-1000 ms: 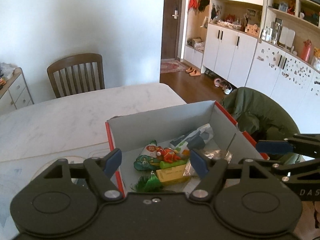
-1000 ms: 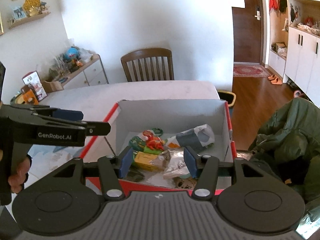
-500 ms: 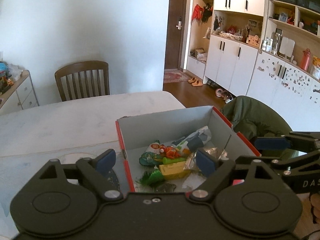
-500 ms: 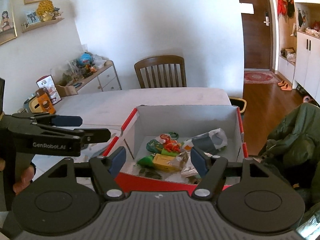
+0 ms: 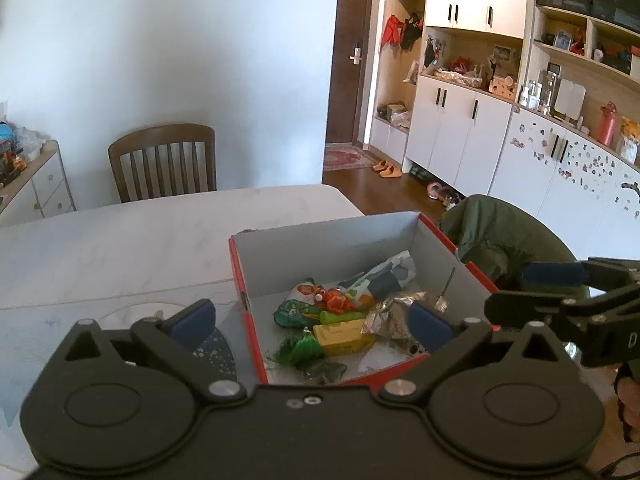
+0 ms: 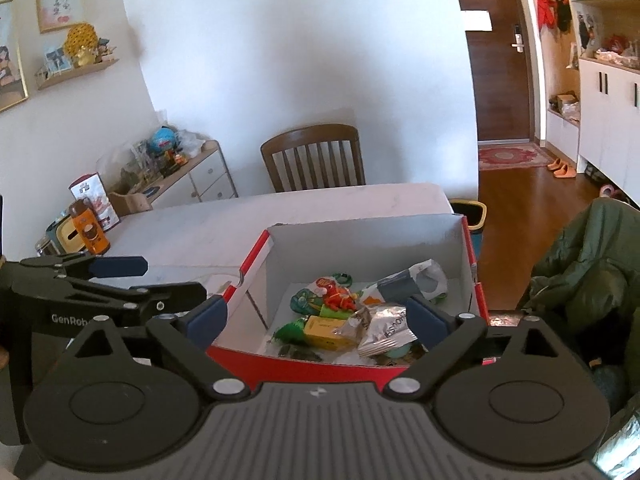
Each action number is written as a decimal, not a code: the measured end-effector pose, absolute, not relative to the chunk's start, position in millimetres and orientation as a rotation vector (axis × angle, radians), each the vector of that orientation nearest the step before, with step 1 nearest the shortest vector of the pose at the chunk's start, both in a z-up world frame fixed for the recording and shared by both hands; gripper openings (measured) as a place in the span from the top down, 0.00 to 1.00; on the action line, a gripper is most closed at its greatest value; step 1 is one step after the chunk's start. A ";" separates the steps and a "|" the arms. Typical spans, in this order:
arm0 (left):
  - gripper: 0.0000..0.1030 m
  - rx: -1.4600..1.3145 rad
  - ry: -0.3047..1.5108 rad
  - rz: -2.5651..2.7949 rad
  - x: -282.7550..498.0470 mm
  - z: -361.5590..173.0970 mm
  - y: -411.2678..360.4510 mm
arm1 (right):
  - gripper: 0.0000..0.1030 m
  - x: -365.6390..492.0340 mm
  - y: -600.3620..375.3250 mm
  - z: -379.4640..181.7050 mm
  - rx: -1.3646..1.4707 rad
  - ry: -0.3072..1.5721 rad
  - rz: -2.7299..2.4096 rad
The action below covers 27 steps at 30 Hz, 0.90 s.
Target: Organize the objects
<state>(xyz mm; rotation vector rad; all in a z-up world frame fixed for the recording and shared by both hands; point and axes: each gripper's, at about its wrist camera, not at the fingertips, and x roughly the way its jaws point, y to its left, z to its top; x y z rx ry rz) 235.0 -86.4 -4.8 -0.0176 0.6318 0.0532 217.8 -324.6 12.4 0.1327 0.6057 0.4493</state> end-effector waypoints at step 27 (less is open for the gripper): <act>0.01 -0.044 0.678 0.023 243.2 -13.0 -90.5 | 0.04 220.3 -329.4 6.4 0.146 0.632 0.423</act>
